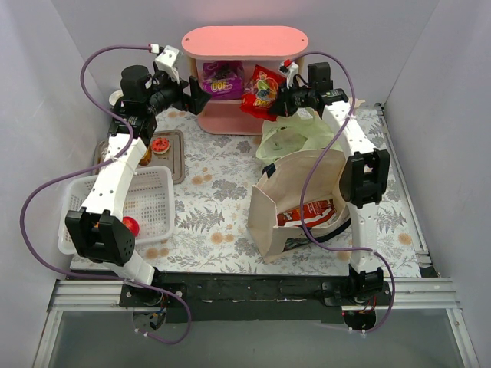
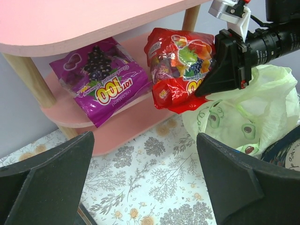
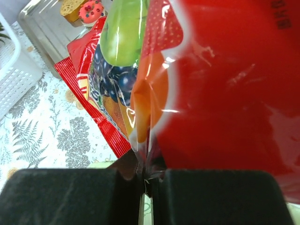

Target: Untie the knot of the grocery bags and take out the mixed food

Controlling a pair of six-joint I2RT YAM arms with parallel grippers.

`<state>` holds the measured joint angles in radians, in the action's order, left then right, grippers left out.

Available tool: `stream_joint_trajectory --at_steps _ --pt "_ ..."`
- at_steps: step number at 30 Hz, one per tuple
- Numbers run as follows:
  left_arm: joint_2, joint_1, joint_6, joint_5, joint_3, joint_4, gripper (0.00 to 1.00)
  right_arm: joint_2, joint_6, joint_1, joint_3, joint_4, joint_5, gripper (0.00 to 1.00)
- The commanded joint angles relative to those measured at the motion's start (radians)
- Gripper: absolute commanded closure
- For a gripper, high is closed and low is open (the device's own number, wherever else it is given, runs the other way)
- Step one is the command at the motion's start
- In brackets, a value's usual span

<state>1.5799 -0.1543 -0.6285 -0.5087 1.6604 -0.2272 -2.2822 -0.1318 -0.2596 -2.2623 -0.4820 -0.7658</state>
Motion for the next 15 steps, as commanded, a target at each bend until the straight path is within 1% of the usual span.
stream_joint_trajectory --at_steps 1,6,9,15 --pt "-0.044 -0.001 0.004 -0.024 0.016 -0.012 0.1 0.058 -0.017 0.005 -0.079 0.226 0.024 0.97" --pt "-0.052 -0.001 -0.01 -0.042 0.004 -0.009 0.09 0.115 0.035 0.008 0.004 0.256 -0.079 0.99" --pt "-0.055 -0.001 -0.014 -0.06 0.001 -0.011 0.09 0.127 0.084 0.008 0.006 0.269 -0.127 0.99" --pt "-0.058 -0.001 -0.008 -0.082 0.018 -0.032 0.09 0.144 0.148 0.008 -0.002 0.31 -0.136 0.99"
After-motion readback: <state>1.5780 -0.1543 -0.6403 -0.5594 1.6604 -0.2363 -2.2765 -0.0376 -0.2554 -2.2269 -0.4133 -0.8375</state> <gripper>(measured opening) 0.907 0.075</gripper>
